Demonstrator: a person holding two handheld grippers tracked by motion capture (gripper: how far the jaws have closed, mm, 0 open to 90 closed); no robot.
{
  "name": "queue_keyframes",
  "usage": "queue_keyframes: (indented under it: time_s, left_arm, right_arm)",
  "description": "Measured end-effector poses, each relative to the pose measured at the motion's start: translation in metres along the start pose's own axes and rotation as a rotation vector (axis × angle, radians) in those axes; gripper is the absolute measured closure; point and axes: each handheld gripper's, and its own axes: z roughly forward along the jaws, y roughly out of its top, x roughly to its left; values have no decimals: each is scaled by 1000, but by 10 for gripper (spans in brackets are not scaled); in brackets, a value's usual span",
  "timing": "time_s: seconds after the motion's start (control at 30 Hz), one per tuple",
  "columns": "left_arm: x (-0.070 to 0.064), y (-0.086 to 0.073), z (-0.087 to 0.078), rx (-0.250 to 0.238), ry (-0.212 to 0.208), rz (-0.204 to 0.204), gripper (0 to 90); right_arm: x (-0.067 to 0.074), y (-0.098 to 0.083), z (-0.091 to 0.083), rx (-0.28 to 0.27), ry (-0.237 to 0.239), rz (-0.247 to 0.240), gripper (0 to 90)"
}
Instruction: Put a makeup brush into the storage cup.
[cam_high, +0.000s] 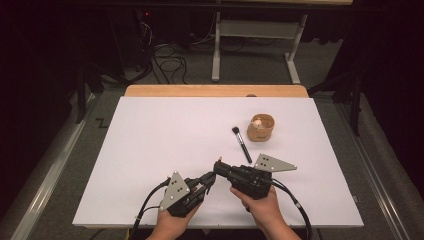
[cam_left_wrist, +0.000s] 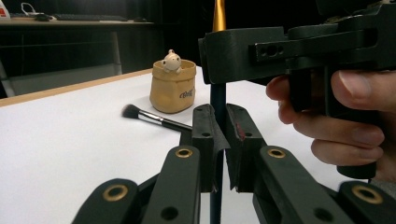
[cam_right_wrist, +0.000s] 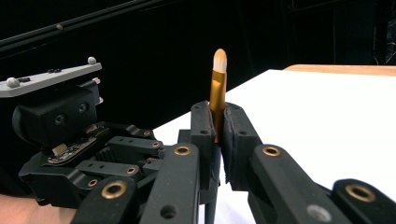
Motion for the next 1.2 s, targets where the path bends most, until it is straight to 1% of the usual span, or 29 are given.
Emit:
queue_keyframes:
  time_s: [0.13,0.2,0.33,0.4,0.47,0.5,0.53,0.57,0.6,0.67,0.7,0.73,0.83,0.93,1.03,1.1,1.13,1.2]
  left_arm:
    - [0,0,0,5,0,-6,817]
    - [1,1,1,8,2,-13,754]
    - [3,2,0,7,-11,-32,661]
    - [4,3,0,8,-7,-38,622]
    - [6,3,0,16,-11,-39,578]
    - [7,4,1,19,-6,-35,565]
    - [9,5,1,23,-5,-41,549]
    - [10,6,2,32,-13,-50,527]
    - [12,7,3,48,-17,-52,514]
    - [13,8,3,71,-8,-23,497]
    - [14,8,3,82,-7,-15,485]
    - [15,8,3,93,-5,-10,478]
    - [19,8,-1,106,15,1,444]
    - [24,4,-4,123,23,-4,398]
    - [28,0,-8,106,33,-20,354]
    - [30,-2,-9,106,48,-10,327]
    - [31,-3,-9,101,58,-11,304]
    - [34,-5,-11,88,72,-26,276]
  right_arm:
    - [0,0,0,0,-3,-5,856]
    - [0,0,0,-2,-2,-5,855]
    - [0,1,-1,-5,-6,-9,855]
    - [0,1,-2,-7,-8,-11,855]
    - [-1,2,-3,-9,-16,-17,855]
    - [-1,3,-3,-9,-18,-17,855]
    - [-2,3,-4,-12,-19,-13,855]
    - [-3,4,-4,-18,-24,-13,855]
    - [-4,4,-5,-18,-28,-10,855]
    - [-6,5,-7,-24,-35,-8,855]
    - [-7,5,-7,-28,-35,-9,855]
    - [-7,5,-8,-26,-35,-3,854]
    - [-7,5,-9,-28,-39,-6,855]
    - [-8,6,-9,-28,-46,-7,854]
    - [-9,6,-9,-26,-47,-12,854]
    - [-9,6,-10,-25,-51,-16,854]
    - [-9,6,-10,-25,-56,-13,854]
    - [-10,6,-11,-24,-56,-17,854]
